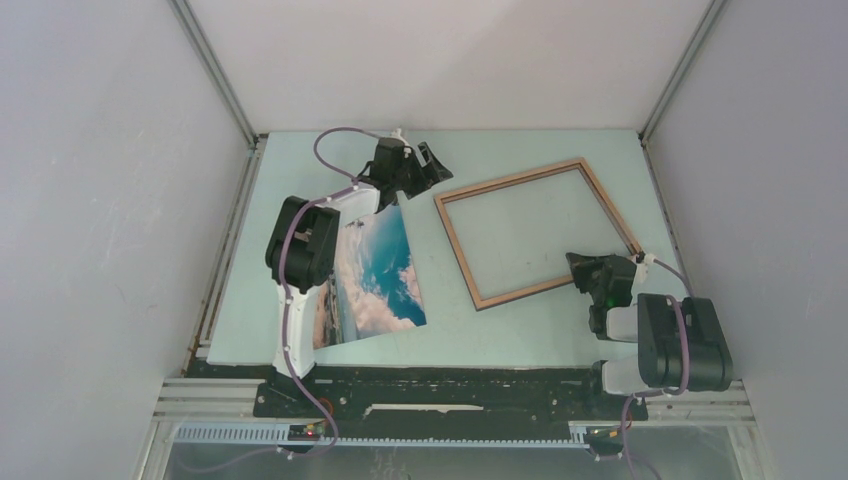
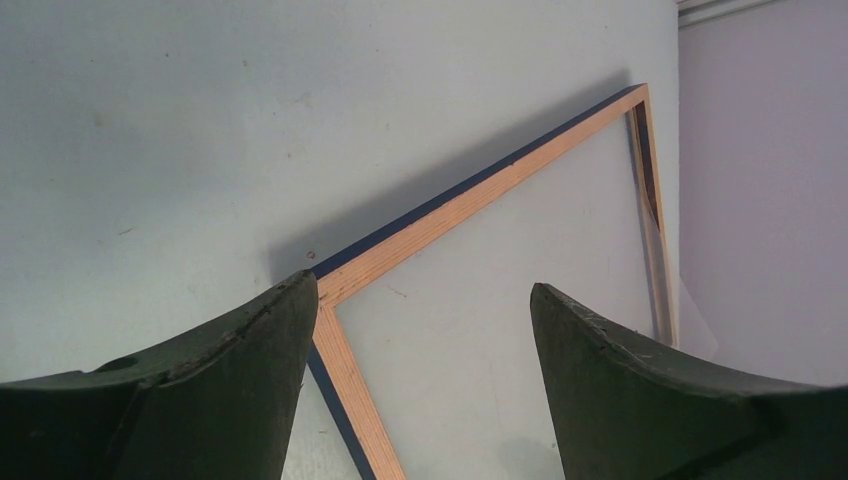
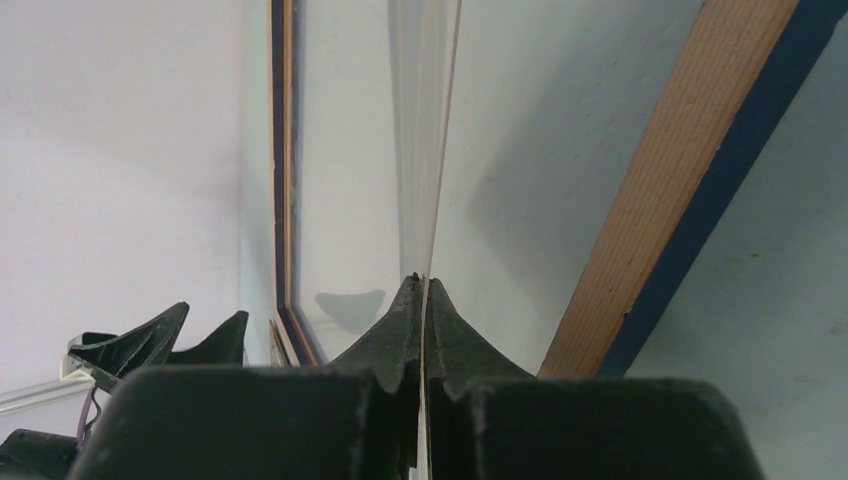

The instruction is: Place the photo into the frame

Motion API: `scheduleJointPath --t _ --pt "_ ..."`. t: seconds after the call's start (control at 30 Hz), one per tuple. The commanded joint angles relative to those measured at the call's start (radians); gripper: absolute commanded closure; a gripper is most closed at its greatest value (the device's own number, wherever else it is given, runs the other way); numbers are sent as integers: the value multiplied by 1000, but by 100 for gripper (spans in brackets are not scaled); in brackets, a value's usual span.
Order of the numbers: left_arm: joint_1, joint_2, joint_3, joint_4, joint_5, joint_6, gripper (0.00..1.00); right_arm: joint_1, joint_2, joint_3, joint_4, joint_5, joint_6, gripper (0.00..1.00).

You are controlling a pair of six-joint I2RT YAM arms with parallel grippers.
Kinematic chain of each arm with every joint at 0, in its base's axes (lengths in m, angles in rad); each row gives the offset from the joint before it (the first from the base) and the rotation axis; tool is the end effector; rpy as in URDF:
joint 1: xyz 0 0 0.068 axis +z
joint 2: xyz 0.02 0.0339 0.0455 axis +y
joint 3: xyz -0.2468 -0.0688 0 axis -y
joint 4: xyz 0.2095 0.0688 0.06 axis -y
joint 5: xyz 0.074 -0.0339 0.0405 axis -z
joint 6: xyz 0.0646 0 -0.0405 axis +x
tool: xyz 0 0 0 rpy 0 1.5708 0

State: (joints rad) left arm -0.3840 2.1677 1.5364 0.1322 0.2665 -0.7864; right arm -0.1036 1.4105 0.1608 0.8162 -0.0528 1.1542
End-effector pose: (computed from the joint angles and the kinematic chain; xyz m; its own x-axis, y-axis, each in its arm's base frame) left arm 0.4414 -0.1967 0.1772 -0.7210 -0.4451 -0.5310 0.0926 0.6976 -0.7105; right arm 0.2285 -0.0203 0.1191 -0.1182 0.9304 -0.3469 0.4046 0.3642 0.8389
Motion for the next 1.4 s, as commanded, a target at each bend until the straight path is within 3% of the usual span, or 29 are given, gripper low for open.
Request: scheduleJointPath --t 0.0,0.5,1.37 --pt "2 27 88 -4 7 -12 16 4 8 34 28 -13 -42 100" --pt "2 57 116 -31 9 -33 15 35 -38 26 47 6 -97 100" --pt "1 49 111 -28 14 -30 15 -40 71 76 116 -21 -80 100"
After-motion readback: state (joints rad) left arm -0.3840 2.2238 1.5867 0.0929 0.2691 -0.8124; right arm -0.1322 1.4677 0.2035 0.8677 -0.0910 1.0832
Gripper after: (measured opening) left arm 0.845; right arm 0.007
